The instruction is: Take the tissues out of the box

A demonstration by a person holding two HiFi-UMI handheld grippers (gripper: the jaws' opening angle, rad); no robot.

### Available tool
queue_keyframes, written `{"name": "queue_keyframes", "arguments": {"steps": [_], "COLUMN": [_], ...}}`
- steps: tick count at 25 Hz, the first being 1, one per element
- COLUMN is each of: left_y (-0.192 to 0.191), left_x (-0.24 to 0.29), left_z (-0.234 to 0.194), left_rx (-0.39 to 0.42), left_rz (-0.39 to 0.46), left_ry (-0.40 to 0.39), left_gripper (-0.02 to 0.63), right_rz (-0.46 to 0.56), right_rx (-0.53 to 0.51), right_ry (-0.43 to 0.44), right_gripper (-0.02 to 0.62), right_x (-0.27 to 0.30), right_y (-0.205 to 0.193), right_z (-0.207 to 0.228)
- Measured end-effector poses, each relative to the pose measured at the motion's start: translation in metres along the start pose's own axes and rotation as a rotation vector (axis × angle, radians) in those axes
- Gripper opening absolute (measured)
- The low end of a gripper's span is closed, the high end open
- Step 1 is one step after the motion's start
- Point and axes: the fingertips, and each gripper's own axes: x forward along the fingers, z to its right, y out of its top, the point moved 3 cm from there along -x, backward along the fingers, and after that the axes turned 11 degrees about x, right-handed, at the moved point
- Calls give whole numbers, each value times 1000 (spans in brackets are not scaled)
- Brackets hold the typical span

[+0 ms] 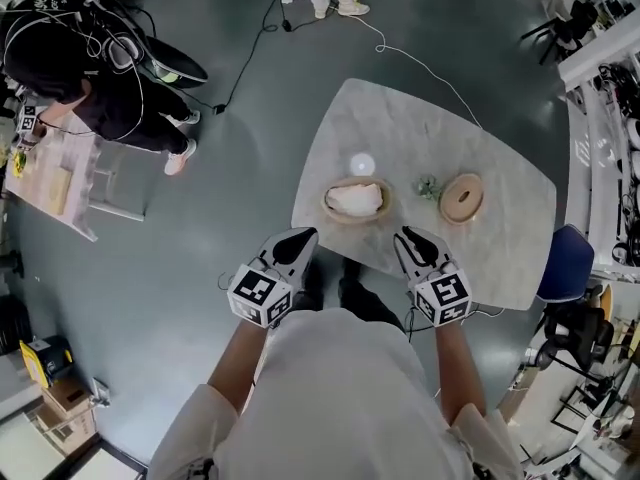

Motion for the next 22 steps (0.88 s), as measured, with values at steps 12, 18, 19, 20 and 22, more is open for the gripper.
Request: {"name": "queue_keyframes", "arguments": {"steps": [12,18,19,20,22], "left_y": [-37,-42,-43,-44,-48], "left_x": [20,19,17,16,15], "left_z": [-7,-17,-19,-20,-23], "left_rx": [-115,-131,-135,-141,-158], "left_rz": [-54,-62,-64,-67,-74], "left_ry": [150,218,229,240,261], "left_gripper": [9,9,9,9,8], "right_rz": [-284,-463,-485,-510,-563], "right_rx": [-274,-444,-463,-480,-513], "right_ry": [212,298,314,329,354], "right_gripper": [95,95,95,95,95], "right_x": [101,153,162,170,185], "right_y": [-52,-99,-105,-112,-124], "right_z": [38,46,48,50,54]}}
